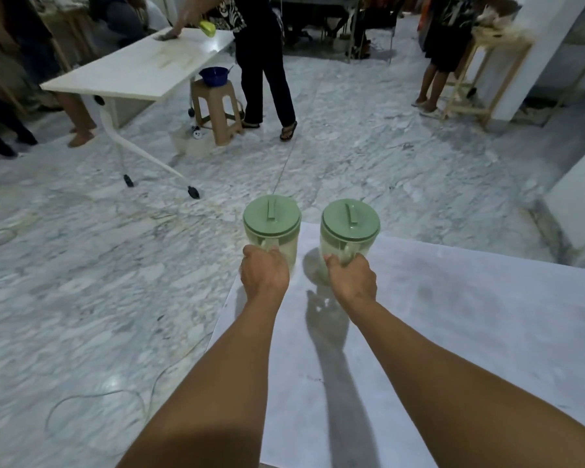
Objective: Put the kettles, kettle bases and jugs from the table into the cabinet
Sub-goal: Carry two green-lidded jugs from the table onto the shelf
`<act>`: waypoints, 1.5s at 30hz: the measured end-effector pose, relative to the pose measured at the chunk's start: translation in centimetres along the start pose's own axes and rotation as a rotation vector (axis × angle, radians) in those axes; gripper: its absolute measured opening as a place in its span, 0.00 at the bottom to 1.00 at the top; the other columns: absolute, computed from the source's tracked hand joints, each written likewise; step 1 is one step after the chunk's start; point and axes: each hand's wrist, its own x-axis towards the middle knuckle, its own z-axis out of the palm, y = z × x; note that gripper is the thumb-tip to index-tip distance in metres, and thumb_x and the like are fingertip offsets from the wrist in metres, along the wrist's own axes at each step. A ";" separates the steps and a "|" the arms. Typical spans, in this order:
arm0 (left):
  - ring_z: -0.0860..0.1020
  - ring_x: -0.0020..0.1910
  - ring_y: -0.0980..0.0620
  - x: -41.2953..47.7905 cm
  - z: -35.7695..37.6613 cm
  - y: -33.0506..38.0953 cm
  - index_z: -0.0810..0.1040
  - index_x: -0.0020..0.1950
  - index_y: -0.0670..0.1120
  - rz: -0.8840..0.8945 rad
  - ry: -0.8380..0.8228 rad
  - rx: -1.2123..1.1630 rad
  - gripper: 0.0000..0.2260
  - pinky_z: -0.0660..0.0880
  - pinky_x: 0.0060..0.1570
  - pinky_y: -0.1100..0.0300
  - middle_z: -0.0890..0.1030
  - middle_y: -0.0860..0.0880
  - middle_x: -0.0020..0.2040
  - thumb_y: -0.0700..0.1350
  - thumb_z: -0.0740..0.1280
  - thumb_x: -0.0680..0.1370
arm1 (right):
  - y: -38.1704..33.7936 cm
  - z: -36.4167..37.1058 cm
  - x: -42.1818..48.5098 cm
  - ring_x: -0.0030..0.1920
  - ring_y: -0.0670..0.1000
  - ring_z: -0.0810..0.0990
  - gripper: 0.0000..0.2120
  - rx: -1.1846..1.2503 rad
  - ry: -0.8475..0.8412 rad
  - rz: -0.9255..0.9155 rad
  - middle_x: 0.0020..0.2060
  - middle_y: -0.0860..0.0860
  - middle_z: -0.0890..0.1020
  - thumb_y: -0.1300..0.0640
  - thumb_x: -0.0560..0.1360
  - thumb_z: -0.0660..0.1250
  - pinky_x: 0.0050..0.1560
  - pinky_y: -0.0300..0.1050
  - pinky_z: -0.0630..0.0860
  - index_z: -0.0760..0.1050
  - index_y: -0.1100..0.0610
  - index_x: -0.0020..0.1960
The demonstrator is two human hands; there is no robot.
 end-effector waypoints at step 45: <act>0.76 0.50 0.40 -87.9 5.0 15.1 0.77 0.59 0.36 1.206 -0.952 -0.406 0.20 0.65 0.45 0.54 0.79 0.38 0.57 0.51 0.57 0.82 | 29.7 -69.0 -55.5 0.42 0.54 0.73 0.12 0.238 1.802 0.148 0.43 0.53 0.79 0.53 0.78 0.61 0.41 0.43 0.65 0.75 0.60 0.54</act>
